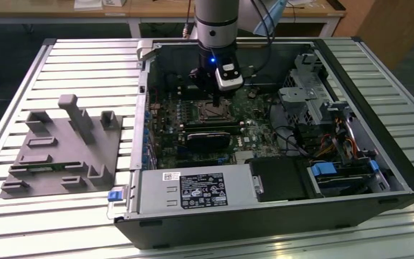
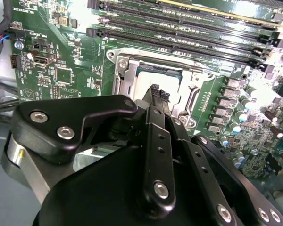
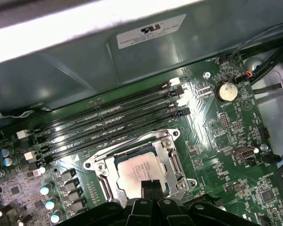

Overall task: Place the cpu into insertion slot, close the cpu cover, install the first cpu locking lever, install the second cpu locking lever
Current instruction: 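Install the second cpu locking lever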

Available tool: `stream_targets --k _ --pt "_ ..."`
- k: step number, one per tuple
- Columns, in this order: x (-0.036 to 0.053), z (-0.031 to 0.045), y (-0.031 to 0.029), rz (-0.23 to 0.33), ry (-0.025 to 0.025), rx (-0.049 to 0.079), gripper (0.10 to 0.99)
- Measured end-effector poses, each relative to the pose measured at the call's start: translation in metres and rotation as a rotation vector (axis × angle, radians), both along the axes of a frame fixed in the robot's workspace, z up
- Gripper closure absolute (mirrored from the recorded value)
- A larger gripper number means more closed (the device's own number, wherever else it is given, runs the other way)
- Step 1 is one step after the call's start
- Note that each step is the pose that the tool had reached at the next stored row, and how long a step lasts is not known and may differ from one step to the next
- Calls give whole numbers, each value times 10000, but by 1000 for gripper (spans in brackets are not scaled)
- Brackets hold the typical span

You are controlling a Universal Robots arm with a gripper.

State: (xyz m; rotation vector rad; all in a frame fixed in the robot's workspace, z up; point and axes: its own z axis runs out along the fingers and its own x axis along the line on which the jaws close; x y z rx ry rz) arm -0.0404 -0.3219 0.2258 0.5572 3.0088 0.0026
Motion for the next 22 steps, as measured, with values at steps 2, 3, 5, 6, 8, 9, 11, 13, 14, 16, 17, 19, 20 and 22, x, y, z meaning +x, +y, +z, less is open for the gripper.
stream_targets --k 2,3,5,6,8,9,11,13,14,16,17,19,20,22 --pt "0 27 0 0 0 0 980" --pt "0 40 0 0 0 0 980" --pt "0 62 0 0 0 0 980" --pt "0 71 0 0 0 0 980" --pt "0 73 0 0 -1 1 980" --pt "0 73 0 0 -1 2 980" --pt "0 74 0 1 0 0 980" --pt "0 75 -10 2 1 -2 980" --pt "1 74 -20 1 0 -2 980" --pt "2 75 -49 1 1 -4 980" --pt "3 74 -68 0 1 -3 980" --pt "5 74 -106 -1 1 -2 980" --pt "6 74 -125 -3 2 -3 980" --pt "9 74 -164 -4 2 -3 980"
